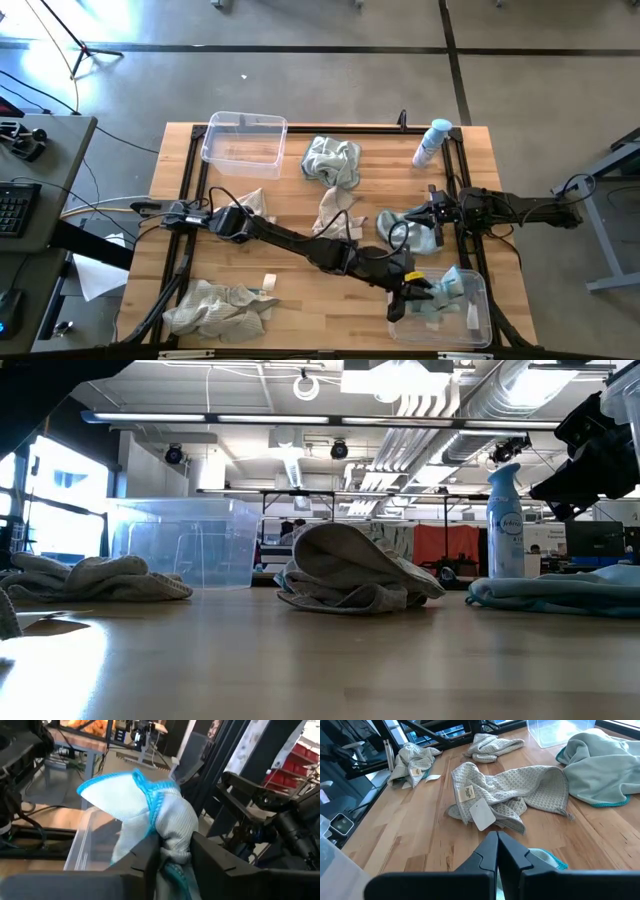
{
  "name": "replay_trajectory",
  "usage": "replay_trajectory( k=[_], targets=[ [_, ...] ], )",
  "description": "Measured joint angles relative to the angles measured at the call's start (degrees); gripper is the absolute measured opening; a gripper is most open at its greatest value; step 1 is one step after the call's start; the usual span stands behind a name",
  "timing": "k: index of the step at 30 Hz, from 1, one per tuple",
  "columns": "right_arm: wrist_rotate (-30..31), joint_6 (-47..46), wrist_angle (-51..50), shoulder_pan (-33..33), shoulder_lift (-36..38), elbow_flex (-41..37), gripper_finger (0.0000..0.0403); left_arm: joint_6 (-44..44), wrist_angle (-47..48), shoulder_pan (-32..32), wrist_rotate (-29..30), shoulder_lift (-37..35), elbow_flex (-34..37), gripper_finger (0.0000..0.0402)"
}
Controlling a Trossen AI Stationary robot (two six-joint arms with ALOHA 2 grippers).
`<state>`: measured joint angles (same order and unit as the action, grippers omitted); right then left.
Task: Sort microfiber towel by color & place in baskets
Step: Put the bottom center blue microfiber towel into the bottom transparent bin, then put the middle right blue microfiber towel into the bottom transparent bin
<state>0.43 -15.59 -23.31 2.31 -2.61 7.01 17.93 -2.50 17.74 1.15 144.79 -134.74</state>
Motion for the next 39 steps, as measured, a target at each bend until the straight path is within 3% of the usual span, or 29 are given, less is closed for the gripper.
replay_trajectory(
  k=[8, 12, 17, 19, 22, 27, 32, 39],
  targets=[
    [0.0, 0.02, 0.02, -0.01, 0.0, 0.0, 0.0, 2.92, 2.16, -0.07, -2.67, 0.0, 0.0, 0.0166],
    [0.0, 0.01, 0.01, 0.0, 0.02, 0.0, 0.0, 1.43, 3.64, -0.17, -3.04, -1.28, 0.02, 0.0172],
    [-0.01, 0.02, 0.02, 0.0, 0.01, 0.01, 0.0, 1.67, 12.48, -0.96, -2.84, -5.76, 0.02, 0.0165],
    [-0.02, 0.02, 0.02, 0.0, 0.0, 0.02, 0.0, 3.43, 16.67, -1.53, -1.64, -7.83, 0.02, 0.0156],
    [0.0, 0.0, 0.02, 0.0, 0.0, 0.0, 0.0, -0.63, 20.03, -1.77, 0.13, -10.86, 0.02, 0.0121],
    [0.0, 0.02, 0.02, 0.0, 0.0, 0.02, 0.0, -6.04, 27.88, -1.55, 0.84, -15.19, 0.0, 0.0016],
    [0.0, 0.0, 0.0, -0.02, 0.0, 0.0, 0.0, -7.29, 36.58, -1.38, 7.12, -17.22, 0.0, 0.0006],
    [-0.01, 0.0, 0.02, -0.04, 0.0, 0.01, 0.0, -7.67, 42.83, -0.94, 8.0, -18.36, 0.0, 0.0001]
  ],
)
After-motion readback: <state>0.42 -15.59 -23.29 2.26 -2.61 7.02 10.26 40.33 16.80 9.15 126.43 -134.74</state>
